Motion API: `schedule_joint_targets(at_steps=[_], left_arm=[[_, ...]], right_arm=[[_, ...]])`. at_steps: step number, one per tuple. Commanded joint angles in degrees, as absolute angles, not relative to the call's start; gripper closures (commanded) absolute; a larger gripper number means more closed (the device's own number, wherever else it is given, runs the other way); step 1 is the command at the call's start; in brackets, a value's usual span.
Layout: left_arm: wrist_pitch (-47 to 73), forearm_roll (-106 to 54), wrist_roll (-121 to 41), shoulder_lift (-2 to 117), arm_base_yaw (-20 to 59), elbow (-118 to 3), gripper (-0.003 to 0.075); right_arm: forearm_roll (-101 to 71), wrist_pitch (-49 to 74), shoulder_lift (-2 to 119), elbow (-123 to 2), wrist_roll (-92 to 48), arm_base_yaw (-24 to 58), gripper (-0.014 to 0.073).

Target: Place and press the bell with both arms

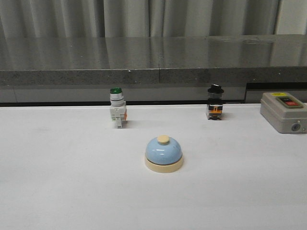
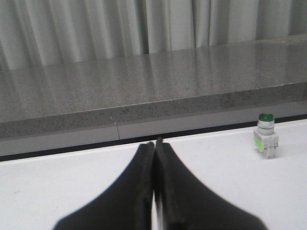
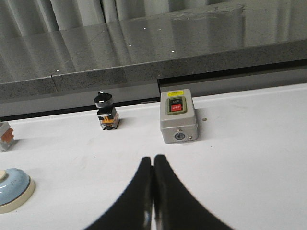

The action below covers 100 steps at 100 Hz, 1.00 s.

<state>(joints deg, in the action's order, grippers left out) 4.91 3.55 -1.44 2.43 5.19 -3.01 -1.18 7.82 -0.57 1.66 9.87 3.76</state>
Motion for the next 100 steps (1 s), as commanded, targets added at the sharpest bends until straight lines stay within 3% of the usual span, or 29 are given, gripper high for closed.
schedule_joint_targets(at_steps=[1, 34, 100], left_arm=[[-1.0, 3.57, -0.86, 1.05, 5.06, -2.53, 0.0741], [-4.38, 2.68, -0.86, -2.14, 5.06, 2.99, 0.0741], [-5.77, 0.0, -0.86, -2.14, 5.06, 2.99, 0.0741]], right_arm=[[-1.18, 3.25, -1.7, 0.52, 9.43, 3.31, 0.0658], [-1.18, 3.25, -1.7, 0.52, 9.43, 3.31, 0.0658], [-1.18, 3.25, -1.7, 0.52, 9.43, 3.31, 0.0658]])
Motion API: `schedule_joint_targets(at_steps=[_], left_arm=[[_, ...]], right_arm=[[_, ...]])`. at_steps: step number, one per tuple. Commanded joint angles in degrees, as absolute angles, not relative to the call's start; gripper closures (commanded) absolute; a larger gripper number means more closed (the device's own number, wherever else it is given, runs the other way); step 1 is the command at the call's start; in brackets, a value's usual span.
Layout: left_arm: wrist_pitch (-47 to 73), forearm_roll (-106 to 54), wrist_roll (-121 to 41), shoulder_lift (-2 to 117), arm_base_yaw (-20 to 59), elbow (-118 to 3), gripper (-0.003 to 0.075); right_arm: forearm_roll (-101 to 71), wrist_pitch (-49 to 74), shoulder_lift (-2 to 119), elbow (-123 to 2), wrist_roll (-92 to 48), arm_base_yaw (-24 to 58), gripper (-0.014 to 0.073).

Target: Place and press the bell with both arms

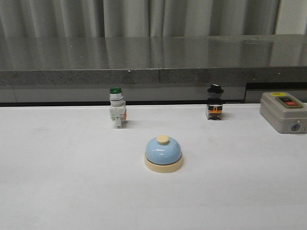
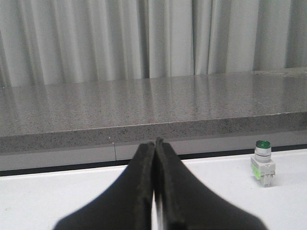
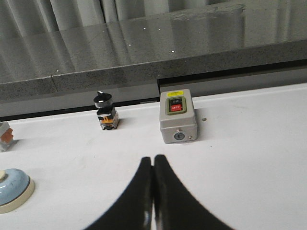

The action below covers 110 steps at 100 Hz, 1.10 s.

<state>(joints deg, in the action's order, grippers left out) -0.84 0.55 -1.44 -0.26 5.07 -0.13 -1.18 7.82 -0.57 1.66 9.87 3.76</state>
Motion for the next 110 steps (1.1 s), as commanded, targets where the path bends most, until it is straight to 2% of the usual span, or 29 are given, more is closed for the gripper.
schedule_joint_targets(at_steps=[1, 41, 71, 90, 110], left_arm=[[-5.77, 0.0, -0.86, -2.14, 5.06, 2.99, 0.0741], [-5.77, 0.0, -0.86, -2.14, 5.06, 2.99, 0.0741], [-5.77, 0.0, -0.86, -2.14, 5.06, 2.99, 0.0741], [-5.77, 0.0, -0.86, -2.14, 5.06, 2.99, 0.0741], [-5.77, 0.0, -0.86, -2.14, 5.06, 2.99, 0.0741]], right_arm=[[-1.18, 3.25, -1.7, 0.52, 9.43, 3.31, 0.0658], [-1.18, 3.03, -1.7, 0.52, 9.43, 3.31, 0.0658], [-1.18, -3.43, -1.7, -0.3, 9.43, 3.31, 0.0658], [-1.18, 3.6, 1.27, -7.32, 9.43, 3.31, 0.0658], [-1.18, 18.0, 10.71, -20.1, 9.43, 3.31, 0.0658]])
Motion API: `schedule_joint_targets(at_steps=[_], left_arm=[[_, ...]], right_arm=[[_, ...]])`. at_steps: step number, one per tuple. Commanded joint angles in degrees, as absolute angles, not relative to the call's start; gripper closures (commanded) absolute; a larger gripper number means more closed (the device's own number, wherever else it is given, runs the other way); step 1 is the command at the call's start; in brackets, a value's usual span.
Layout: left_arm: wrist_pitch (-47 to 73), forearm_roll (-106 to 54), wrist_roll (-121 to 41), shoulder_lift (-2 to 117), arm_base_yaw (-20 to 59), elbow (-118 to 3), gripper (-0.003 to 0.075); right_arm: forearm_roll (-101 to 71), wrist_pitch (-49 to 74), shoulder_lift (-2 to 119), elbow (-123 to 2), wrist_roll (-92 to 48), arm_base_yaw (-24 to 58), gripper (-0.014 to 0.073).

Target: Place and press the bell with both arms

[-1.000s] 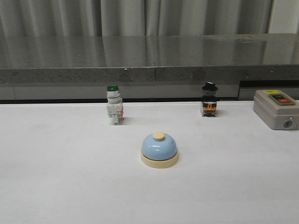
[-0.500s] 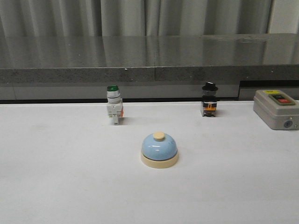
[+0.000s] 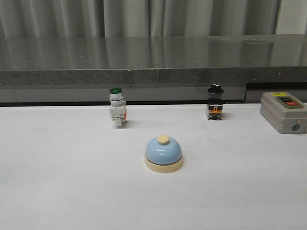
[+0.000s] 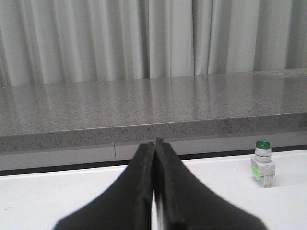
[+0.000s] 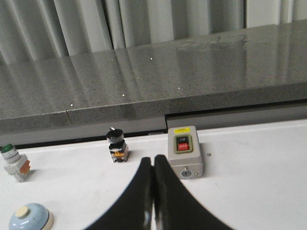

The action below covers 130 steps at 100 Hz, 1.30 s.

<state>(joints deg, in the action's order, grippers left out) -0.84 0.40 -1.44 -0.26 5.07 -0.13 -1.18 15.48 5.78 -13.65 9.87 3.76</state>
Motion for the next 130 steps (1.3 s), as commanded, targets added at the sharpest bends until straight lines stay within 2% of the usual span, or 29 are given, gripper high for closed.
schedule_joint_targets(at_steps=[1, 20, 42, 80, 101, 130], left_arm=[[-5.77, 0.0, -0.86, -2.14, 5.06, 2.99, 0.0741], [-5.77, 0.0, -0.86, -2.14, 5.06, 2.99, 0.0741], [-5.77, 0.0, -0.86, -2.14, 5.06, 2.99, 0.0741], [-5.77, 0.0, -0.86, -2.14, 5.06, 2.99, 0.0741], [-5.77, 0.0, -0.86, -2.14, 5.06, 2.99, 0.0741], [-5.77, 0.0, -0.86, -2.14, 5.06, 2.99, 0.0741]], right_arm=[[-1.18, 18.55, 11.53, -21.09, 9.43, 3.31, 0.0658], [-1.18, 32.32, 23.36, -33.07, 9.43, 3.31, 0.0658], [-1.18, 40.65, 35.37, -40.8, 9.43, 3.31, 0.0658], [-2.34, 37.84, 47.61, -41.36, 9.43, 4.67, 0.0658], [-2.84, 31.91, 56.2, -42.69, 9.43, 11.73, 0.0658], [-2.92, 25.39, 72.18, -50.51, 9.43, 20.93, 0.0658]])
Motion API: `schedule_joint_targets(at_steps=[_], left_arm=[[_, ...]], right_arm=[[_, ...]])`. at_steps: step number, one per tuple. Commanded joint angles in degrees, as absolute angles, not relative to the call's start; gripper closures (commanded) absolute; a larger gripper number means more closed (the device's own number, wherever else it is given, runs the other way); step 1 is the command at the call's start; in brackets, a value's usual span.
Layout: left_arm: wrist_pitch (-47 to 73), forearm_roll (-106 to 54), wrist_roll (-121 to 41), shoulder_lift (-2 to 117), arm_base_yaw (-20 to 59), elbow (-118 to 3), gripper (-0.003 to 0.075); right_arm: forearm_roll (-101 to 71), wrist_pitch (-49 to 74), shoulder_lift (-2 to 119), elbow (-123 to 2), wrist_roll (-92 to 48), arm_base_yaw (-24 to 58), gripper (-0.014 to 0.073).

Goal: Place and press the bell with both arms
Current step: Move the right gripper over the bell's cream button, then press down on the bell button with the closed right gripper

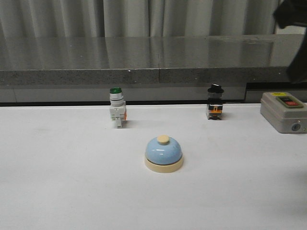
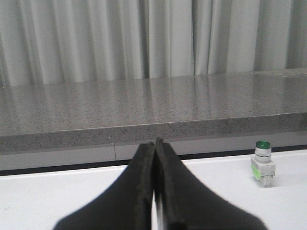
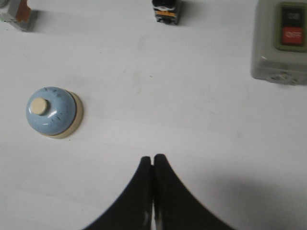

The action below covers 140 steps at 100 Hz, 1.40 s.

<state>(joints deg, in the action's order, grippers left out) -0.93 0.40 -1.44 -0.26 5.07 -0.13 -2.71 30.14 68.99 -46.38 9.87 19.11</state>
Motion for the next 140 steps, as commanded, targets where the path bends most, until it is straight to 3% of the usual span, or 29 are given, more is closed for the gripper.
schedule_joint_targets(at_steps=[1, 60, 140], left_arm=[[-5.77, 0.0, -0.86, -2.14, 5.06, 2.99, 0.0741], [-5.77, 0.0, -0.86, -2.14, 5.06, 2.99, 0.0741], [-5.77, 0.0, -0.86, -2.14, 5.06, 2.99, 0.0741]], right_arm=[[-2.92, 25.31, 72.57, -50.74, 9.43, 21.11, 0.0658], [-2.92, 21.0, 94.67, -65.03, 9.43, 32.11, 0.0658], [-2.92, 20.82, 103.58, -68.02, 9.43, 36.54, 0.0658]])
